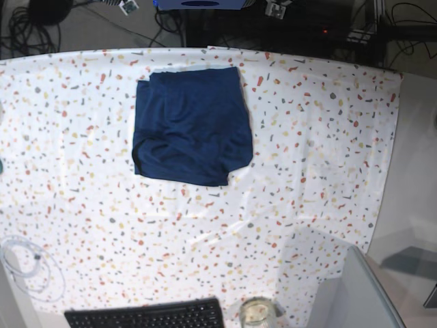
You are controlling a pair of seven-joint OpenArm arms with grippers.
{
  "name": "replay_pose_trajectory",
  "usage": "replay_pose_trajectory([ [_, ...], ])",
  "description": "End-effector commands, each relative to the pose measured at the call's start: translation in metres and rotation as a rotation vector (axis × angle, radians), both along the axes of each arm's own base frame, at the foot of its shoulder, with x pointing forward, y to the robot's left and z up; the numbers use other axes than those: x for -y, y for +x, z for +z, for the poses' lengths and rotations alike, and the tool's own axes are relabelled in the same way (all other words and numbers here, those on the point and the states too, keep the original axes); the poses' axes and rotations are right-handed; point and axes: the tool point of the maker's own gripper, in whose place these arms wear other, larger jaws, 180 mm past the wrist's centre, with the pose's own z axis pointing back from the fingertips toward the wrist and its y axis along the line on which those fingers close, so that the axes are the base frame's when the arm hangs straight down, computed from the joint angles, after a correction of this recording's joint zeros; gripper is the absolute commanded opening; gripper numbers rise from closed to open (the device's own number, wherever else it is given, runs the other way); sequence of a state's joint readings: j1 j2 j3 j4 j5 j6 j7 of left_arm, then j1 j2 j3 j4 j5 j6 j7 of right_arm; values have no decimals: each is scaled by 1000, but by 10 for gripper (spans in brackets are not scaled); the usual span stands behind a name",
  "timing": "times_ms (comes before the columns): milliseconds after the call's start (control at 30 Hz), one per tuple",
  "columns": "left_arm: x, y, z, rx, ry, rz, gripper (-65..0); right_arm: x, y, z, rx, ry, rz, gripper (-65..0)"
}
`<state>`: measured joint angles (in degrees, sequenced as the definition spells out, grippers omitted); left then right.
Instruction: Layout the t-shirt on the table in an organized manner, then fold the t-shirt properly
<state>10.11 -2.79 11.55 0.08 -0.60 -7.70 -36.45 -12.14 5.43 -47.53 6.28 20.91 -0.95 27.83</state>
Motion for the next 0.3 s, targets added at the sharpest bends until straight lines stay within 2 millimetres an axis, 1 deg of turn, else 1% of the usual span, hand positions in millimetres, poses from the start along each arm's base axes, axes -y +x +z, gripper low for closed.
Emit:
replay_pose_trajectory([
  [0,-12,-4,0,-11,20,-2,-650,16,-2,1,0,-25,3,-650],
  [100,-25,-12,-4,-71,51,4,-650,16,-5,1,-4,-26,3,-650],
  [167,-26,-18,-6,-105,58,2,-650,20,-5,1,-2,-34,1,-650],
  [233,-23,-18,-8,-120,56,1,-650,23,-5,1,-2,-39,2,-650],
  [267,-22,-20,-8,-125,55,0,-650,23,-1,1,5,-38,2,-650],
])
